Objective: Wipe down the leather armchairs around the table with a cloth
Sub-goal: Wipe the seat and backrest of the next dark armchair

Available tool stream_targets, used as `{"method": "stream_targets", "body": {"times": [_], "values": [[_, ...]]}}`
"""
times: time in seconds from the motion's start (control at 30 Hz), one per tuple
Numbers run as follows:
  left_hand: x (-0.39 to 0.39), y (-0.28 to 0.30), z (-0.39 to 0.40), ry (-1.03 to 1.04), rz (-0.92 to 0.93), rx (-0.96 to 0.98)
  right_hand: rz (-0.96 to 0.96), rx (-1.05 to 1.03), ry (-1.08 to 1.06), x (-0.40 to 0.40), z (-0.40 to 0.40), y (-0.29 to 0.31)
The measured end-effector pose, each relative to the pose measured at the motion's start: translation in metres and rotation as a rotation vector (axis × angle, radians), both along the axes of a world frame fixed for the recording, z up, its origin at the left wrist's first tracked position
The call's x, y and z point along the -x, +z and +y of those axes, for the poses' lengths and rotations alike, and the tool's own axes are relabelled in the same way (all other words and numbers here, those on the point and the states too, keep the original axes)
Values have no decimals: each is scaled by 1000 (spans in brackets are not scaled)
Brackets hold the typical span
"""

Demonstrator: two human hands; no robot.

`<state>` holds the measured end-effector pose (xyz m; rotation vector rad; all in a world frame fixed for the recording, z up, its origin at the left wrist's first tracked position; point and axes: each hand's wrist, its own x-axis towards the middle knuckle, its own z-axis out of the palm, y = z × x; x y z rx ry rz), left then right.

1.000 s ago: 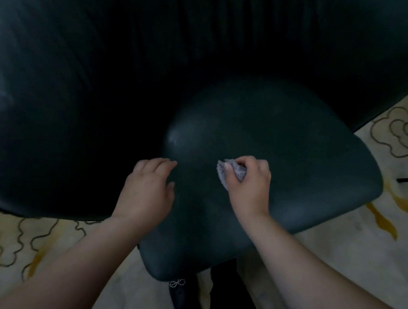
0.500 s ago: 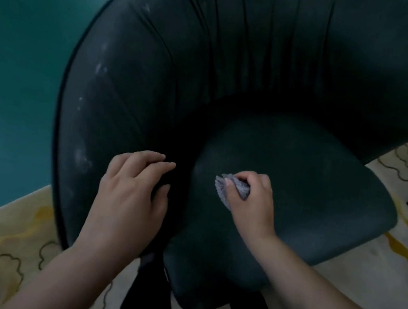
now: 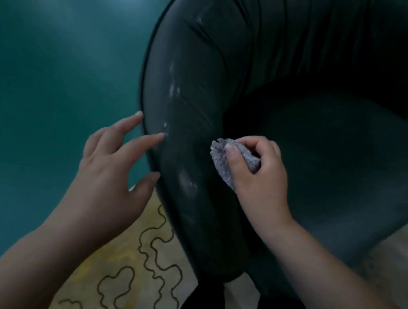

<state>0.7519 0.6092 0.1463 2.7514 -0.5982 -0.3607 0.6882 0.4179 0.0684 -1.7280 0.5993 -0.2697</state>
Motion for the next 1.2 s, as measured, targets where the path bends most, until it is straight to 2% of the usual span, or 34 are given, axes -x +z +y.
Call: {"method": "stream_targets", "body": {"times": [0.13,0.2,0.3,0.37,0.47,0.57,0.63,0.7,0.83,1.0,1.07,1.13,1.2], "values": [[-16,-7,2,-112,67,-27,-83,7,20,-8,28,13],[-19,-14,2,-139,75,-37,-82,31,107,-11,42,8],[-16,-23,4,-135,50,-5,-41,231,244,-9,53,-8],[-14,-26,7,-118,51,3,-66,286,264,-5,49,-18],[-12,-26,13,-83,62,7,-18,206,228,6,35,-27],[-11,-24,16,-39,99,29,88,134,86,10,25,-28],[-9,-23,16,-25,128,37,83,85,48,2,30,-21],[-10,-24,16,-11,149,54,28,68,102,-9,44,-12],[-12,-22,16,-1,143,73,-2,234,216,-10,50,-17],[-12,-21,12,11,151,83,102,107,96,12,25,-27],[-11,-21,10,16,156,84,73,70,78,6,31,-20],[-10,-23,10,18,151,84,24,54,147,-5,42,-11],[-10,-24,11,18,161,67,27,154,235,-13,51,-9]]}}
